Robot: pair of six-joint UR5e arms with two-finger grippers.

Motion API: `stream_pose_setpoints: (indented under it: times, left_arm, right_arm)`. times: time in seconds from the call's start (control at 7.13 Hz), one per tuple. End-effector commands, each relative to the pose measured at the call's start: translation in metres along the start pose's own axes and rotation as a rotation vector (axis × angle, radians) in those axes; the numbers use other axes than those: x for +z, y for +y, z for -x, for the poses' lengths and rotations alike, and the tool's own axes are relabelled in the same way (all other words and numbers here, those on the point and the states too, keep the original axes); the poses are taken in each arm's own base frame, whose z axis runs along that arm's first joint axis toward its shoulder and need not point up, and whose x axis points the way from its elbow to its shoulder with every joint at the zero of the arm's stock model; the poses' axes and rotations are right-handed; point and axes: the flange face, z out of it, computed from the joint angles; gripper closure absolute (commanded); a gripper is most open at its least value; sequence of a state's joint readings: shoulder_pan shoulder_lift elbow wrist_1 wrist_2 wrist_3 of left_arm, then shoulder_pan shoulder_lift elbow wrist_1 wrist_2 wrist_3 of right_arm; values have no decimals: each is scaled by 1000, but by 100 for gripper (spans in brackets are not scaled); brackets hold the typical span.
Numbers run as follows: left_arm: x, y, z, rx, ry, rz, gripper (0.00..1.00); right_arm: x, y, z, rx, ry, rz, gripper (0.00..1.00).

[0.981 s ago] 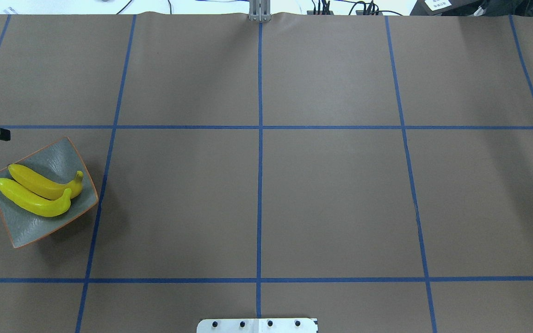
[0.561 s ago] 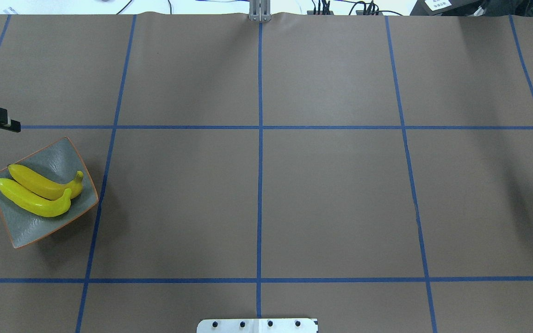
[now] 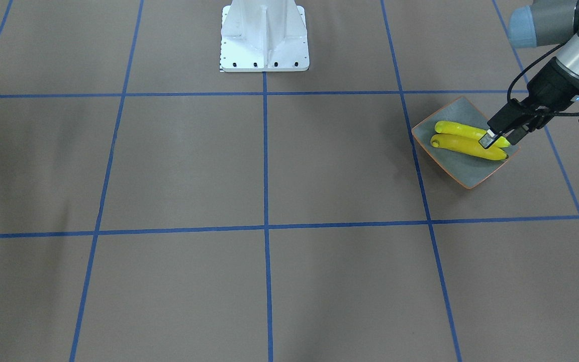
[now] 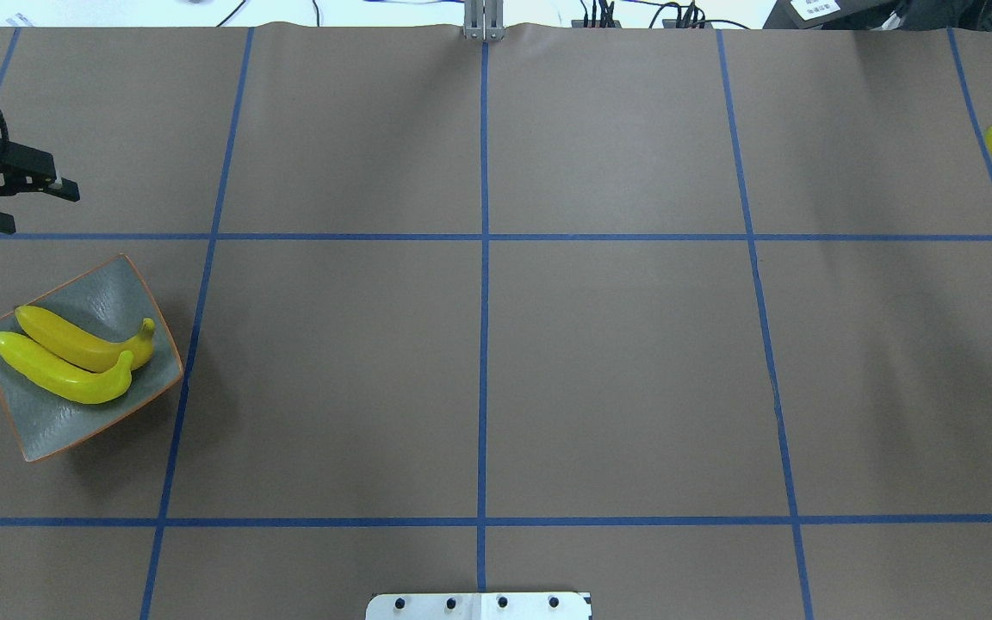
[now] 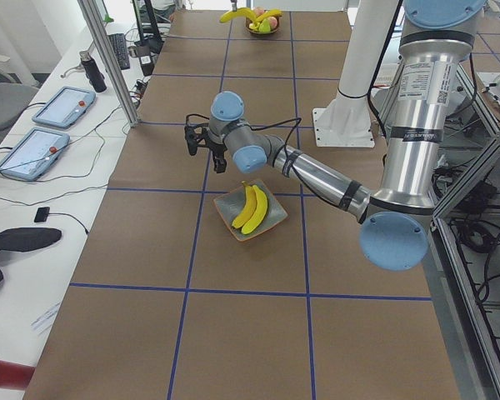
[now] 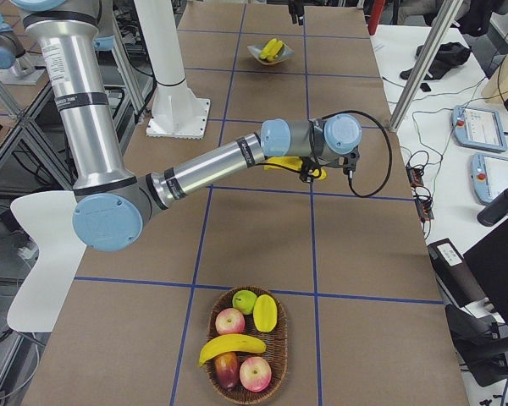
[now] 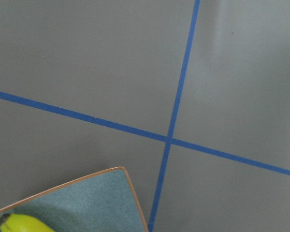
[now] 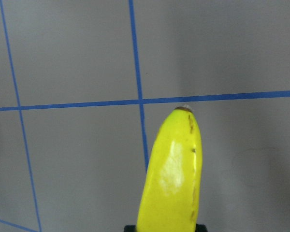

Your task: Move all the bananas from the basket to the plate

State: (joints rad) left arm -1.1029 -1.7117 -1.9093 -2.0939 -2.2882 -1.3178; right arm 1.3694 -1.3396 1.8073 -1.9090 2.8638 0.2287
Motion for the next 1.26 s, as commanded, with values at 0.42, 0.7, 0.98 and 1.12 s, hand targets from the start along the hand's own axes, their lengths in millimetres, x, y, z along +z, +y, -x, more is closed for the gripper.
stream_pose_setpoints:
  times: [0.42, 0.7, 0.98, 1.12]
  left_arm:
    - [40, 63, -135, 184, 151, 125, 0]
    - [52, 106, -173, 250, 201, 195, 0]
    - [49, 128, -199, 241, 264, 225, 0]
    - [50, 128, -199, 235, 277, 227, 0]
  right_arm:
    - [100, -15, 169, -128, -29, 128, 100]
    - [117, -21, 198, -159, -33, 152, 100]
    - [130, -17, 233, -177, 2, 132, 100]
    - [140, -7, 247, -193, 64, 39, 100]
